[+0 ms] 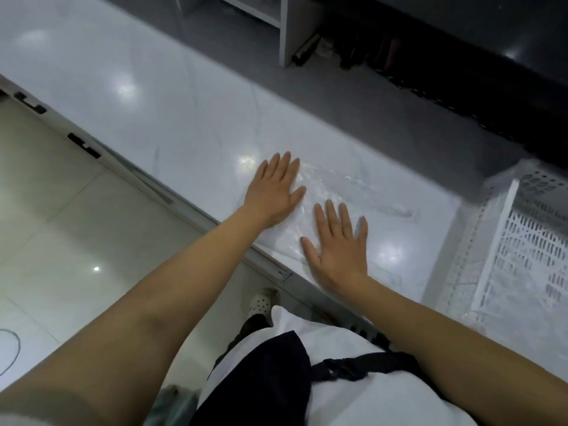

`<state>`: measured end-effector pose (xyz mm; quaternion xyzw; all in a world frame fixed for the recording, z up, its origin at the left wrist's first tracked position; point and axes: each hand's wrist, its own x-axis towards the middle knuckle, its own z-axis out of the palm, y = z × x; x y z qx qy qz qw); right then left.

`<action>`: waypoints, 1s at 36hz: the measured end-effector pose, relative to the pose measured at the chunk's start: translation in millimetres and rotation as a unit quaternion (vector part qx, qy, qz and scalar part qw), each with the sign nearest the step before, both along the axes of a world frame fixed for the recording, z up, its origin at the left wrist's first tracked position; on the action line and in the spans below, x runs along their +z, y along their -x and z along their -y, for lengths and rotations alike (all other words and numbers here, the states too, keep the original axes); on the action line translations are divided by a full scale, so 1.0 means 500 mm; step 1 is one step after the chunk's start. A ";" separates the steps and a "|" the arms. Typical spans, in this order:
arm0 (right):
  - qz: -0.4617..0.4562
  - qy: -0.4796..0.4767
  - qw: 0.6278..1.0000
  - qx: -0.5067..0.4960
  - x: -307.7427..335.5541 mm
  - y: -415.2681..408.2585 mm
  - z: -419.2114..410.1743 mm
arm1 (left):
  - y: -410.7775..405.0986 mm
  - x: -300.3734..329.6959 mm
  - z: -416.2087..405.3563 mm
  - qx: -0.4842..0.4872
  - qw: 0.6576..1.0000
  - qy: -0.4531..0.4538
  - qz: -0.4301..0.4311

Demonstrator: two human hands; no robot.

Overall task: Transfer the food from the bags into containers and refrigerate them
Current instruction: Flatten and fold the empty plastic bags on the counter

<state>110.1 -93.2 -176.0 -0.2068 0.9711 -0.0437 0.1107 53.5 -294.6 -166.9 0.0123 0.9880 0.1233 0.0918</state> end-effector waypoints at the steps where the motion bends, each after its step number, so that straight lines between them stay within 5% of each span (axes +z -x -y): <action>1: 0.002 0.001 1.000 -0.002 -0.002 -0.006 -0.002 | 0.006 -0.005 0.011 0.005 1.000 0.006 -0.002; 25: 0.030 0.009 1.000 0.004 0.006 0.007 -0.014 | -0.092 -0.022 0.106 0.039 0.999 0.033 0.005; 30: 0.053 0.053 0.997 -0.014 0.070 0.012 -0.029 | -0.088 0.027 0.065 0.096 0.991 -0.089 -0.006; 36: 0.096 0.170 0.974 -0.112 0.250 -0.036 -0.130 | -0.067 0.131 -0.103 0.032 0.978 -0.207 -0.025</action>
